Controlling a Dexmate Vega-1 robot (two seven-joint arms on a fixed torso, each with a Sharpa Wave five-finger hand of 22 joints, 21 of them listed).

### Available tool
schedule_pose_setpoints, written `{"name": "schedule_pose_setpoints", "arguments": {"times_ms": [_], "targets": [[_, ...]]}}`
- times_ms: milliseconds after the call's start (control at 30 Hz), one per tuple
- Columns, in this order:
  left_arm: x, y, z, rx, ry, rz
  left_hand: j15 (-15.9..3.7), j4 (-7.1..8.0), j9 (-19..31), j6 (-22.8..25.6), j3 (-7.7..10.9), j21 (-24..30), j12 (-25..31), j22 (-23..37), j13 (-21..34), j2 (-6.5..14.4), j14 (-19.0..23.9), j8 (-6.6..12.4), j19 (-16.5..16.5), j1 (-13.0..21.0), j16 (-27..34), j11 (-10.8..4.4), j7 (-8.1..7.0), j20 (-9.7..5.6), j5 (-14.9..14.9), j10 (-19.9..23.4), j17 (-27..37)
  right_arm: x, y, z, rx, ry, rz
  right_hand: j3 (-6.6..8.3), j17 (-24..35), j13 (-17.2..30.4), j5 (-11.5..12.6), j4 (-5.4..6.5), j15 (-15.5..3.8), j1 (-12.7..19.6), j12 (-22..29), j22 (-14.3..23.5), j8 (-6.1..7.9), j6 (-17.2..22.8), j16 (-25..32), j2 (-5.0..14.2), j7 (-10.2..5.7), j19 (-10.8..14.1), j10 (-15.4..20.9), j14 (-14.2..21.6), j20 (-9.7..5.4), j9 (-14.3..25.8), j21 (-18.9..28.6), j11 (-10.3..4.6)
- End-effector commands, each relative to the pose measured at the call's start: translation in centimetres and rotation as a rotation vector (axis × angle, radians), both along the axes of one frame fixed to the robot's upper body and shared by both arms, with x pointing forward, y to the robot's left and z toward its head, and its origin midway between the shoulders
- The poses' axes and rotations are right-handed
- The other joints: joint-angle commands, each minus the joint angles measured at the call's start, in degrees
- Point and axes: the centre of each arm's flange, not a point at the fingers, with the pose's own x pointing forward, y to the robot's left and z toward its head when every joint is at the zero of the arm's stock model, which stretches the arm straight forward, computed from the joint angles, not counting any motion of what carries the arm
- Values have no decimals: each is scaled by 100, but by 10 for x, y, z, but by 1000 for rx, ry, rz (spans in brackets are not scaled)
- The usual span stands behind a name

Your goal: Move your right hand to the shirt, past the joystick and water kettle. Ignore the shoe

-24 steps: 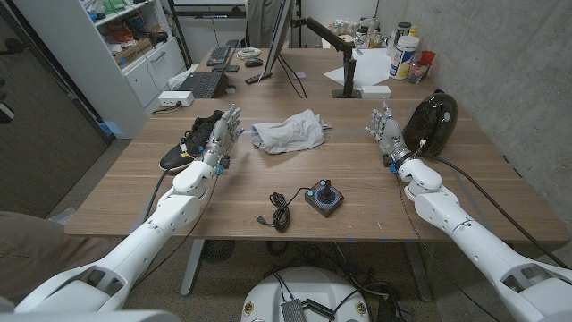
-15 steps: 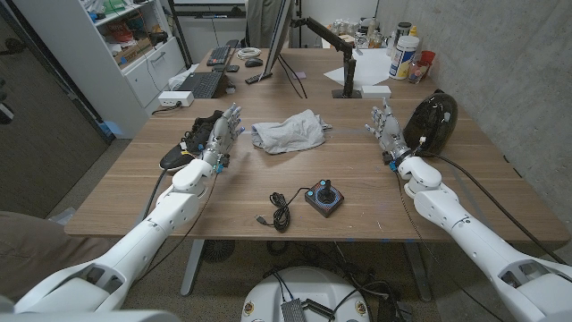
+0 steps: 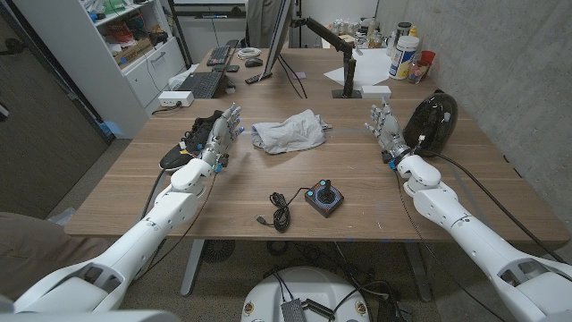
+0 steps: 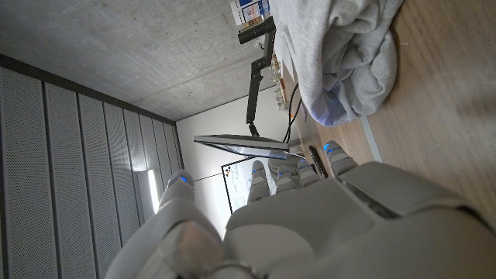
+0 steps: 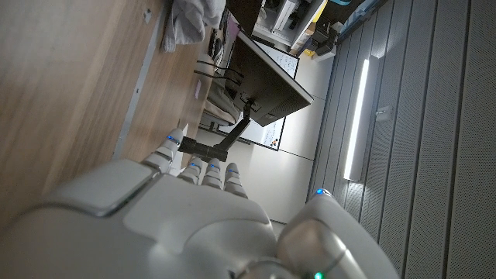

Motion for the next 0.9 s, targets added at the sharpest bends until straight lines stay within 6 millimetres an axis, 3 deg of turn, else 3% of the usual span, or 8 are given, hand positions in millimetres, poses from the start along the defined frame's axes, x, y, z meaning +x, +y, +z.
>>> {"name": "schedule_pose_setpoints", "arguments": {"times_ms": [33, 567, 733, 900], "targets": [[-8, 4, 0, -8, -20, 1, -21, -18, 19, 30, 41, 38, 17, 17, 30, 21, -49, 31, -6, 75, 25, 23, -45, 61, 17, -22, 21, -5, 5, 7, -37, -32, -10, 11, 1, 17, 35, 9, -1, 34, 35, 30, 32, -42, 29, -1, -9, 20, -43, -63, 37, 24, -22, -14], [-13, 7, -1, -7, -34, 0, -30, -24, 19, 24, 44, 34, 16, 16, 30, 28, -82, 25, -24, 82, 18, 21, -46, 60, 17, -18, 20, -11, 14, 8, -126, -81, -55, 3, -16, 16, 33, -6, -49, 55, 28, 30, 27, -51, 3, 12, -21, -5, -69, -143, 19, 23, -91, -25], [-14, 9, -1, -8, -35, -1, -25, -26, 19, 29, 45, 33, 14, 16, 30, 31, -83, 27, -28, 85, 20, 29, -44, 60, 17, -21, 20, -15, 20, 13, -176, -121, -91, 1, -39, 14, 32, -38, -82, 101, 52, 34, 42, -7, 30, 31, -20, 173, -12, -86, -176, 22, -95, -52], [-14, 11, -2, -8, -36, 0, -27, -28, 19, 33, 46, 31, 12, 16, 30, 33, -86, 28, -38, 87, 21, 16, -46, 62, 17, -24, 20, -16, 23, 15, -205, -134, -105, 0, -45, 14, 31, -50, -82, 118, 55, 34, 50, 16, 29, 32, -31, 200, -4, -88, -191, 22, -109, -61]]}}
